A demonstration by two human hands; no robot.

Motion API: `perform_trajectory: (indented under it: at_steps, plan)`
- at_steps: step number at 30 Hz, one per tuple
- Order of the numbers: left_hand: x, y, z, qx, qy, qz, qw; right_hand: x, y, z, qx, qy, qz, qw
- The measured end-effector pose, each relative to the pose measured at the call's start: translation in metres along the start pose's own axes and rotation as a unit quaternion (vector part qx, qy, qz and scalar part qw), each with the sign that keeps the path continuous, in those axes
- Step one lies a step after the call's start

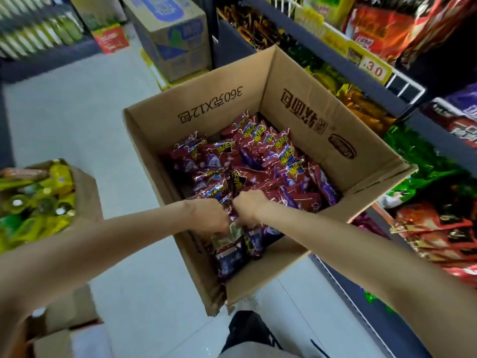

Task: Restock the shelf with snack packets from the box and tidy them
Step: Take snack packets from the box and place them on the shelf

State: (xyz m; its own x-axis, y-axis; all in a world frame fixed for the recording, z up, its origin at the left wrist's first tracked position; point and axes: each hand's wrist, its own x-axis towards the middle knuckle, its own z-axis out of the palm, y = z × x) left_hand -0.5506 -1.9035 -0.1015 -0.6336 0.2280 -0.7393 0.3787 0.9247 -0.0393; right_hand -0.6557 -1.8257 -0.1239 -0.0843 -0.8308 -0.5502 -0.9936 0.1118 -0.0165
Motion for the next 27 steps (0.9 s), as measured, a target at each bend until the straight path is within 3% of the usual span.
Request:
perform_trajectory:
  at_steps: [6, 10, 13, 16, 19, 22, 25, 27]
  plan:
    - [-0.008, -0.022, 0.005, -0.141, 0.197, 0.01, 0.97, -0.015, 0.051, -0.01, 0.082, 0.006, 0.099, 0.992]
    - [-0.013, -0.031, -0.001, -0.31, 0.255, -0.018, 0.916, -0.029, 0.073, -0.012, 0.09, 0.029, 0.132, 0.987]
    - [-0.016, -0.031, -0.008, -0.387, 0.306, -0.043, 0.869, -0.045, 0.086, -0.018, 0.158, 0.078, 0.125, 0.976]
    - [-0.024, -0.03, -0.015, -0.455, 0.412, -0.064, 0.787, -0.077, 0.097, -0.028, 0.236, 0.208, 0.13, 0.94]
    - [-0.03, -0.031, -0.028, -0.522, 0.535, -0.114, 0.654, -0.118, 0.104, -0.041, 0.309, 0.369, 0.154, 0.863]
    - [-0.037, -0.026, -0.058, -0.574, 0.6, -0.17, 0.53, -0.156, 0.117, -0.048, 0.359, 0.457, 0.179, 0.794]
    - [-0.044, -0.012, -0.097, -0.608, 0.62, -0.171, 0.465, -0.198, 0.133, -0.047, 0.377, 0.506, 0.18, 0.754]
    - [-0.048, 0.004, -0.125, -0.624, 0.628, -0.156, 0.437, -0.23, 0.138, -0.045, 0.375, 0.512, 0.176, 0.752]
